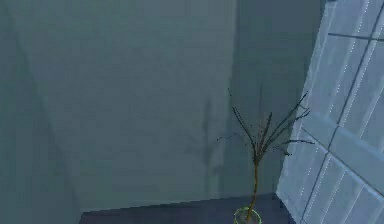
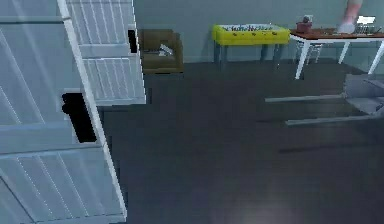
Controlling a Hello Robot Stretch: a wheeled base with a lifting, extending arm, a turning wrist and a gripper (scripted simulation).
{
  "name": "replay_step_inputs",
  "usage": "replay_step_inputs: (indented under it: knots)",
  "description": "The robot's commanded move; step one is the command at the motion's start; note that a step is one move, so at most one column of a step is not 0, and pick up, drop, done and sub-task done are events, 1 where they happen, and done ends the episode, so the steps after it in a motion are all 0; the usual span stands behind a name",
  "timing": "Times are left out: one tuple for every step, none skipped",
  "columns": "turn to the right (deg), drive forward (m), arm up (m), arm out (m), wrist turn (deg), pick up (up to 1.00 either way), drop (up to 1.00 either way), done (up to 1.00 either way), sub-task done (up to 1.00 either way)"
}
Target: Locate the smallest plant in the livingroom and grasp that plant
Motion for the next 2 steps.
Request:
replay_step_inputs:
  knots:
    - [45.0, 0.00, 0.00, 0.00, 0.0, 0.00, 0.00, 0.00, 0.00]
    - [45.0, 0.00, 0.00, 0.00, 0.0, 0.00, 0.00, 0.00, 0.00]
